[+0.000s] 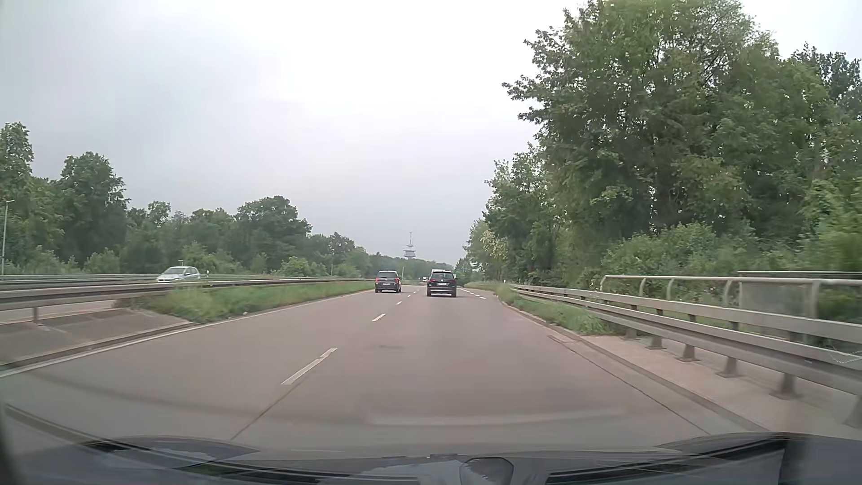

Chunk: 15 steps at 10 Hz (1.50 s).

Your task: Follow the waypoints while adhering to traffic rules and regulations

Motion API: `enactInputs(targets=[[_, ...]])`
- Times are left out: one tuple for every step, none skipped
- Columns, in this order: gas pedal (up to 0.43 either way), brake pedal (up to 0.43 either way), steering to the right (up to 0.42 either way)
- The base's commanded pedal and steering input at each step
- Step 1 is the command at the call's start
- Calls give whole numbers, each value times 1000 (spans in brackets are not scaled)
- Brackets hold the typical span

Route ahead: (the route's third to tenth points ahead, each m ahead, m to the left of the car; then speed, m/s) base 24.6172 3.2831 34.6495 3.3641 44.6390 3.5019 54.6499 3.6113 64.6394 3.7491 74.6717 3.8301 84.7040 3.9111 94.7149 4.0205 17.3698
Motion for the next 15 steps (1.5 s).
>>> enactInputs(targets=[[169,0,7],[169,0,8],[169,0,10],[169,0,10],[169,0,9],[169,0,10],[169,0,10],[169,0,10],[169,0,9],[169,0,9],[169,0,8],[169,0,7],[169,0,6],[157,0,6],[157,0,6]])
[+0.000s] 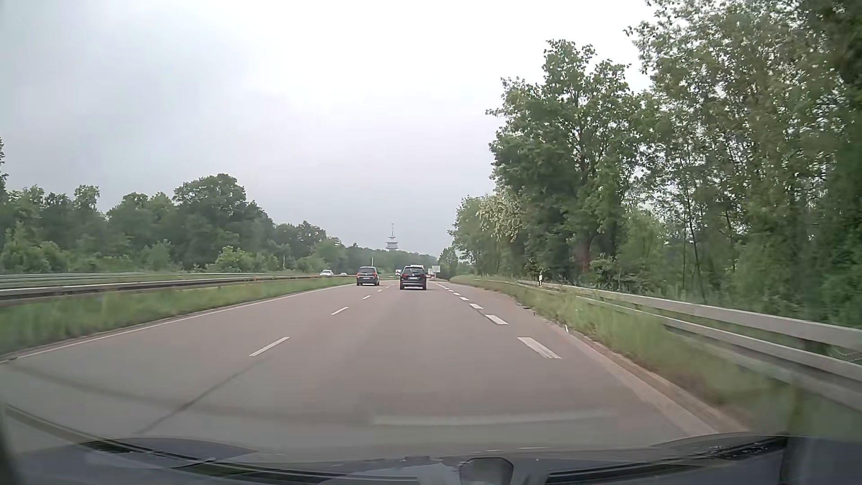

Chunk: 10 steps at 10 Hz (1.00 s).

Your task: Follow the waypoints while adhering to traffic rules and regulations

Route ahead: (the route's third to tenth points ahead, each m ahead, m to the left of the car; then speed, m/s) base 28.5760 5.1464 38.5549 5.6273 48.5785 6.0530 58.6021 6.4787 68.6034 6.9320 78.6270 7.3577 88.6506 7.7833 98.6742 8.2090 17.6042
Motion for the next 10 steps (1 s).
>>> enactInputs(targets=[[157,0,6],[157,0,6],[157,0,6],[157,0,6],[157,0,6],[157,0,6],[157,0,6],[157,0,5],[157,0,5],[157,0,4]])
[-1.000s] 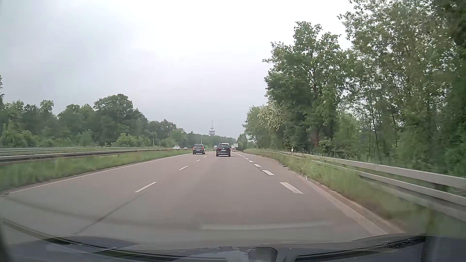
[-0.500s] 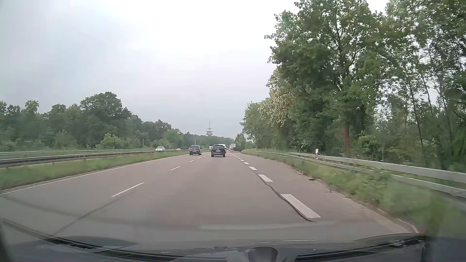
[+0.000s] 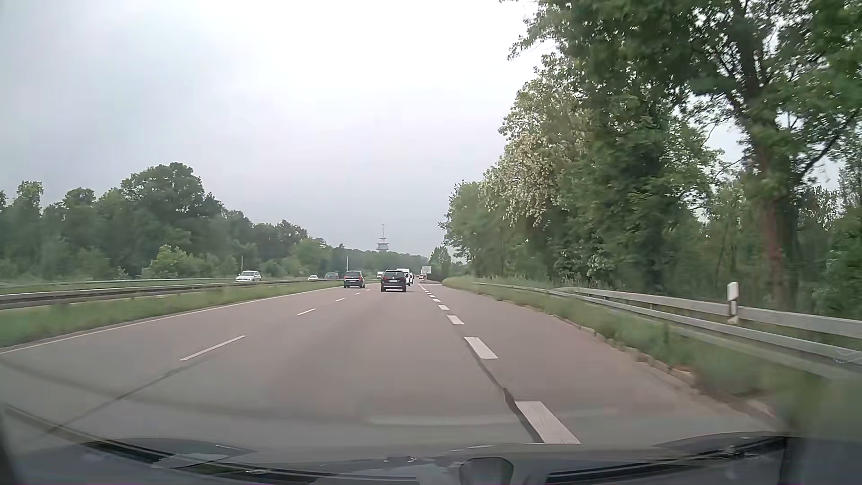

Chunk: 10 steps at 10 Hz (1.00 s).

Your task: Follow the waypoints while adhering to traffic rules and regulations

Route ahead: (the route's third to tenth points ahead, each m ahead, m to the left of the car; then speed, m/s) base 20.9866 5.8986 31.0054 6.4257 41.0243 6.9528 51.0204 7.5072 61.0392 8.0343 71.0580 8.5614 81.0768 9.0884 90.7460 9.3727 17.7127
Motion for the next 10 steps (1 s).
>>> enactInputs(targets=[[157,0,3],[157,0,2],[157,0,1],[157,0,0],[157,0,0],[157,0,-1],[157,0,0],[157,0,-1],[157,0,-3],[157,0,-4]])
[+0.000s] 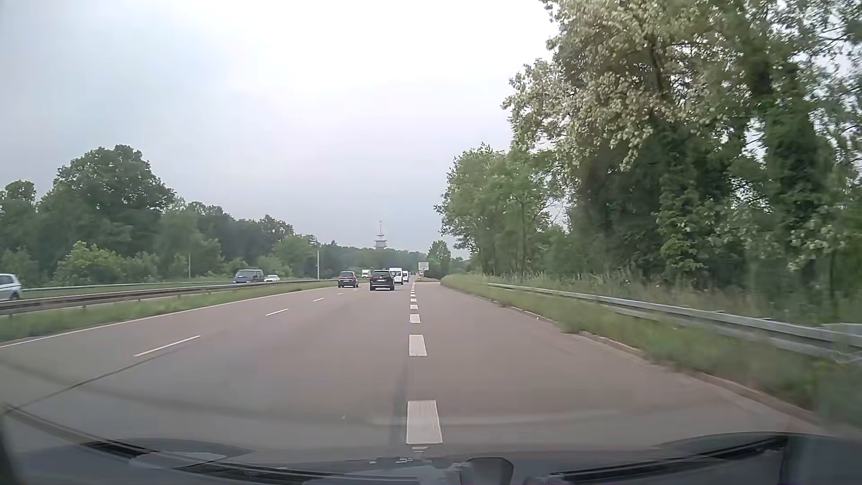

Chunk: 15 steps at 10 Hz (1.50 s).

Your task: Follow the waypoints while adhering to traffic rules and regulations

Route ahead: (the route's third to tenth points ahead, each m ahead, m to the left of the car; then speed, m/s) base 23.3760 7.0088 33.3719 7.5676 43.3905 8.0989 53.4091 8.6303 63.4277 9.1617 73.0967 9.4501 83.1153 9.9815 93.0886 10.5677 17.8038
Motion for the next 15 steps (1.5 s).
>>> enactInputs(targets=[[157,0,-5],[157,0,-6],[157,0,-7],[157,0,-7],[150,0,-7],[150,0,-7],[150,0,-7],[150,0,-8],[138,0,-9],[130,0,-10],[59,0,-10],[0,0,-10],[0,0,-10],[0,0,-10],[0,0,-11]])
